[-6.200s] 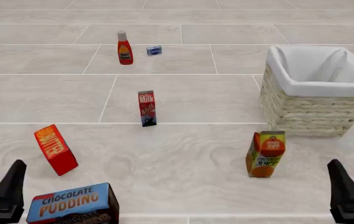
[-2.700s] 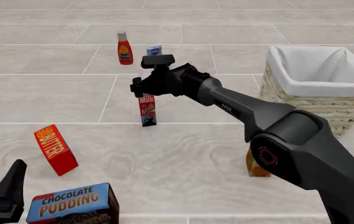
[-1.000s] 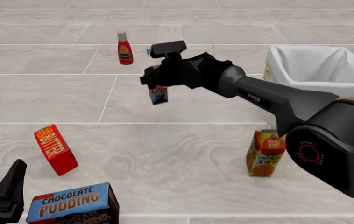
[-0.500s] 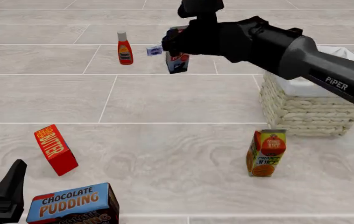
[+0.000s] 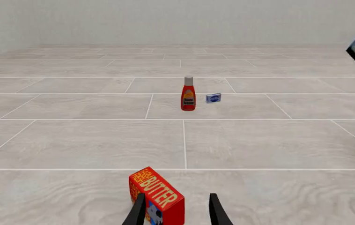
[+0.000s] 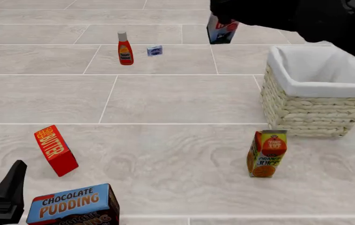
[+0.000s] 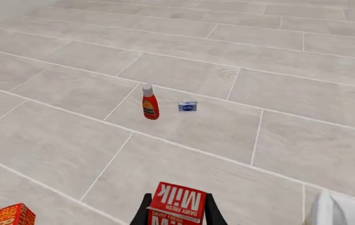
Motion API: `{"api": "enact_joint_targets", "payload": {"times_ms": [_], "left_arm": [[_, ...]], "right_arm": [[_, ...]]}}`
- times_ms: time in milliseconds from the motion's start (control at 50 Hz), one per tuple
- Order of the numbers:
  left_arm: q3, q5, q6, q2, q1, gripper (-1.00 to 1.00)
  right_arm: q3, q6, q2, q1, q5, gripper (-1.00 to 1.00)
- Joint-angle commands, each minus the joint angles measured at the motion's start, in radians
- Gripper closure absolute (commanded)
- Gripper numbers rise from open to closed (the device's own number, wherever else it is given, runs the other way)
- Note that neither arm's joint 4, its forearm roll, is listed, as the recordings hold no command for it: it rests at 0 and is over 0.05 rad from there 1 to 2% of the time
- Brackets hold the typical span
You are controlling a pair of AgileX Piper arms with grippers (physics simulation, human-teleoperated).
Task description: Pick the milk and place it in the basket.
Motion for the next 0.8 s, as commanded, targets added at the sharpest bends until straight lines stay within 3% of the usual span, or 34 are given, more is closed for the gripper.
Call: {"api": "enact_joint_targets", "payload": {"times_ms": [20, 800], "left_arm": [[0.0, 0.0, 0.0, 0.0, 0.0, -1.0], [0.0, 0.0, 0.0, 0.0, 0.0, -1.0]], "right_arm": [[0.077, 0.01, -0.128, -0.075, -0.012, 1.0], [0.266, 0.043, -0.296, -0.336, -0.011, 1.0]]}}
